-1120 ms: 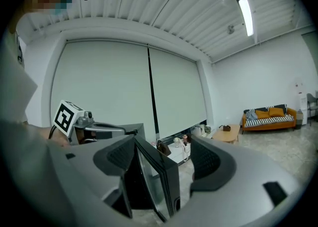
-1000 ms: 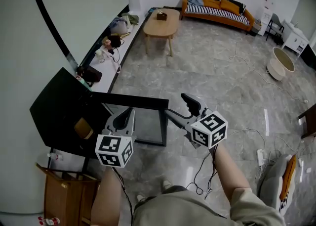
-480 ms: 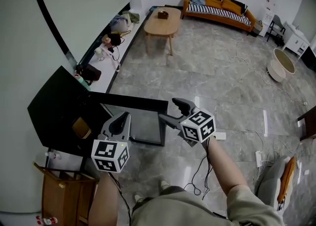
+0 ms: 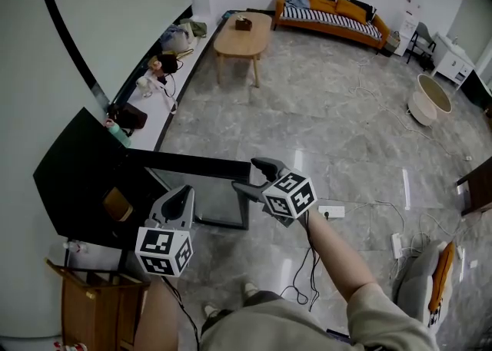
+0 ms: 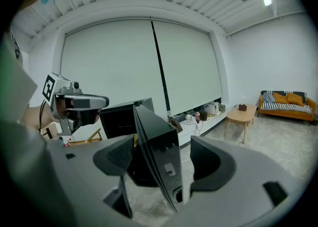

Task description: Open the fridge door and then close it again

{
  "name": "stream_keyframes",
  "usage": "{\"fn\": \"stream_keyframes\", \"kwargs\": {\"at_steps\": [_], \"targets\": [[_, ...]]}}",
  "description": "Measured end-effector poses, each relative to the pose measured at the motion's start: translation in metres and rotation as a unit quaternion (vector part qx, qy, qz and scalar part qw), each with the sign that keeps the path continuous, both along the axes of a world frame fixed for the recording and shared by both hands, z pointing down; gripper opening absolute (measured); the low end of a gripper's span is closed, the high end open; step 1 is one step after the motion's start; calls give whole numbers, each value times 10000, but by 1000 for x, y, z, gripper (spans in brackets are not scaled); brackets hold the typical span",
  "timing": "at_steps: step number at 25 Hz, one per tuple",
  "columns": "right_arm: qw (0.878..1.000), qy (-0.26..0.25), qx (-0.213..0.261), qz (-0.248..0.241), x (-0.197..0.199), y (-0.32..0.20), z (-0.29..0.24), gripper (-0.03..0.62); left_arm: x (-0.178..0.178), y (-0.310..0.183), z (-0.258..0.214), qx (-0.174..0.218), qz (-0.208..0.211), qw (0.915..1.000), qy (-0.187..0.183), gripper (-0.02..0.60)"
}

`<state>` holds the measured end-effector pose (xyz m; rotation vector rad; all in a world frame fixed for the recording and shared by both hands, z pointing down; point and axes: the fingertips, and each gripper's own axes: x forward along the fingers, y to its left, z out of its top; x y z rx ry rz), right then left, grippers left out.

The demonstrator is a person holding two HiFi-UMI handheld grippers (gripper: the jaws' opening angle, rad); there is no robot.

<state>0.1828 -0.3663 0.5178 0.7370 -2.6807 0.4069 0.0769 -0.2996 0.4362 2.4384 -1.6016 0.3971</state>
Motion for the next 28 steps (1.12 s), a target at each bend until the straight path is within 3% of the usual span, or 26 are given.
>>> {"fn": "stream_keyframes", "kwargs": {"at_steps": [7, 14, 18, 28], "targets": [[9998, 94, -189, -11, -6, -6, 20, 305, -1, 0, 11, -115, 31, 9999, -11, 15], [9998, 71, -91, -162, -12, -6, 19, 303, -4, 2, 15, -176, 45, 9998, -4, 15], [9994, 198, 117, -255, -12, -5, 18, 245, -5, 4, 17, -186, 30, 9998, -19, 15], [9990, 288, 104, -317, -13, 1, 18, 236, -16, 12, 19, -195, -60, 9998, -34, 15]]}}
